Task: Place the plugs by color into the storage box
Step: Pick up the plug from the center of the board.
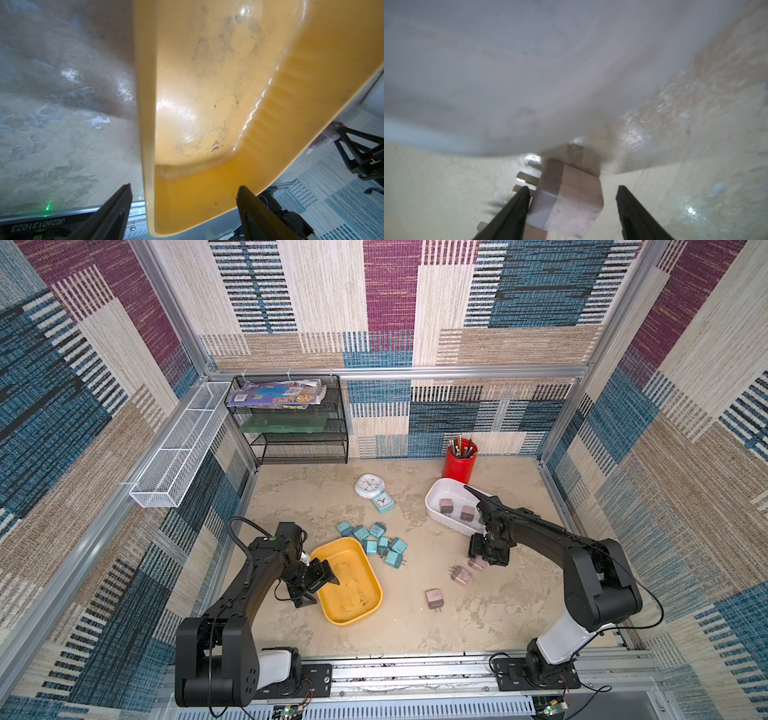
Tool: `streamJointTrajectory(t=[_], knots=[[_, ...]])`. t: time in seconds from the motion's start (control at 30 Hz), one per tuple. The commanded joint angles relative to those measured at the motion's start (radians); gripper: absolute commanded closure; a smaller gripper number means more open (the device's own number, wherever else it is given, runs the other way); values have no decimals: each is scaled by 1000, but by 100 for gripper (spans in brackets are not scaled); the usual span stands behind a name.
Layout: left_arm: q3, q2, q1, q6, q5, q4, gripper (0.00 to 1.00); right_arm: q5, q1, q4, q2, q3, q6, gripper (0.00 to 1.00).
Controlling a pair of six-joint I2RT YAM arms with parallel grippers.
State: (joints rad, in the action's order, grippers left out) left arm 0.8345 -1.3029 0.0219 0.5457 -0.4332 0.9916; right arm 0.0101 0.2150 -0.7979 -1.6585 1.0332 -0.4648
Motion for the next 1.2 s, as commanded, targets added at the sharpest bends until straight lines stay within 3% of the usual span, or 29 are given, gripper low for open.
streamJointTrajectory(t=[0.0, 0.13, 0.4, 0.8, 1.17], knots=[[8, -2, 0, -11, -13, 19, 18, -30, -23, -1, 29, -16, 20, 31], [9, -1, 0, -8, -15, 19, 18, -12, -22, 6, 88, -41, 31, 30], [21, -13, 0, -9, -15, 18, 18, 28, 80, 55, 100, -41, 115, 17], [15, 2, 0, -15, -16, 27, 18, -56, 79, 83, 48, -40, 155, 17], [13, 3, 0, -21, -19, 27, 18, -48, 58, 106, 54, -84, 187, 21]])
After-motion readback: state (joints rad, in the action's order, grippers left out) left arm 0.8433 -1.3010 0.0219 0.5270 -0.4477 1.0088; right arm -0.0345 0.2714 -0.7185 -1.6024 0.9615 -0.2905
